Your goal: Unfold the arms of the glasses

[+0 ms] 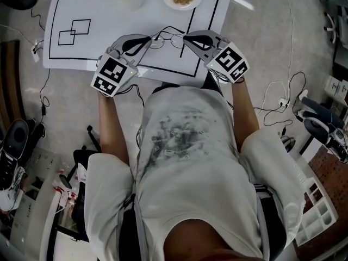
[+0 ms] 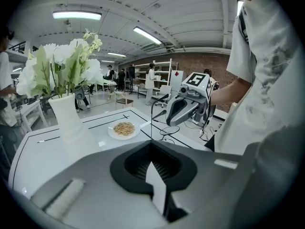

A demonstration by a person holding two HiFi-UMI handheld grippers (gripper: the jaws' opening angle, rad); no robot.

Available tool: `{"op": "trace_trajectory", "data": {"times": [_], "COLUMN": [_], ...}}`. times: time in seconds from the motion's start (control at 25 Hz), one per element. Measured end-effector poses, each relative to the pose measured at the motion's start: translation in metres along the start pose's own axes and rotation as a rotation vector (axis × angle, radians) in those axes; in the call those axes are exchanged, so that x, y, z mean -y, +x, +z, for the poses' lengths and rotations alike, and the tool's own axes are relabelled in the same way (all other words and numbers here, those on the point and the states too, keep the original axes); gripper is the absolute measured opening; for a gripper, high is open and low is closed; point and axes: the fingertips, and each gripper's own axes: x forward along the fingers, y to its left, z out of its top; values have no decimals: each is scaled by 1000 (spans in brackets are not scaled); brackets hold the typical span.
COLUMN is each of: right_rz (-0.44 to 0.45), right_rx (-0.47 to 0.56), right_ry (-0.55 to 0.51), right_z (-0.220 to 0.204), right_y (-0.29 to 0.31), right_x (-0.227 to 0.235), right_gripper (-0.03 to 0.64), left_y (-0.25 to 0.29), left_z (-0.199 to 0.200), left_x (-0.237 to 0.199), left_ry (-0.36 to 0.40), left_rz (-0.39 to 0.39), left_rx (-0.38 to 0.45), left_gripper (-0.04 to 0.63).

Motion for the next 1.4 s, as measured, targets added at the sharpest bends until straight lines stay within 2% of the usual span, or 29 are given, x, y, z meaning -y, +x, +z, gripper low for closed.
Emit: {"op": "trace_trajectory", "data": {"times": [0.8,1.4], "right_rz": [-77,-150], "right_rx": [76,147], "right_ry": [8,52], "right_z": [19,28], "right_y": [-4,-12], "right_x": [5,10], "right_gripper": [15,15], "left_y": [-12,-19], "left_z": [4,12], "left_x": [-6,-9], "left_ry": [-69,-116], "left_rz": [119,207], "left_rx": [62,124], "left_gripper": [8,8]}}
